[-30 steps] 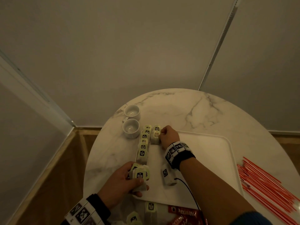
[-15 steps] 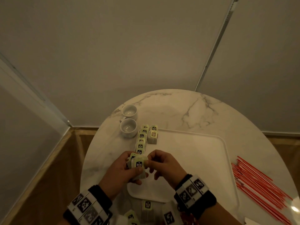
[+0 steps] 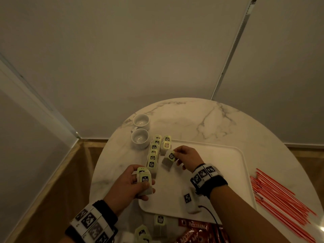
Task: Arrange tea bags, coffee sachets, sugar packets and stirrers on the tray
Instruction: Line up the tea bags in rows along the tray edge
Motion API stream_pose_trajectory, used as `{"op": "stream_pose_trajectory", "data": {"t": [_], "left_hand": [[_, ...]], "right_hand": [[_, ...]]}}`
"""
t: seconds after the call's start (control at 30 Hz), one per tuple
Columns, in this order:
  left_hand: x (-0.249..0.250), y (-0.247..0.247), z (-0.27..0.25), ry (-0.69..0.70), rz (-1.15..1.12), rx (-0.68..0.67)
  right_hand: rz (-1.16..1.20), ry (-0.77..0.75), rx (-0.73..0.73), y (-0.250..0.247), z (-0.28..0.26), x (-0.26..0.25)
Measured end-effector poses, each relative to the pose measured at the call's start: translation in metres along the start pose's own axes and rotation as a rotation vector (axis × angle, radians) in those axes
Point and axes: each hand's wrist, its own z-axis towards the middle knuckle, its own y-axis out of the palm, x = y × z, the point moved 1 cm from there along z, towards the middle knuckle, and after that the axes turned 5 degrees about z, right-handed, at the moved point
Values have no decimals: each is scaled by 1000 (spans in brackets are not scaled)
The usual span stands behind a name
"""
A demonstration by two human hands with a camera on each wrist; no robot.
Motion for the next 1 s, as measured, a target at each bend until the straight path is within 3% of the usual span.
{"op": "stream_pose_trajectory", "data": {"t": [0.13,0.33,0.63,0.73,0.9,1.0], "left_hand": [[-2,4,-1,-11,-9,8],[-5,2,3,-42,-45,21],[-9,-2,6,-48,-17,11],[-9,1,5,-48,-4,-14],[-5,4,4,-38,-9,-33],[-1,3,4,-18,6,-34]], "right_hand": [[-173,-13,-49,10,22,-3],[-384,-57,10,18,49,-6],[-467,-79,101,23,56,-5],[-400,-88,146,23,58,0],[-54,-103,281,14,36,-14],[166,-103,98,17,-4,-33]]}}
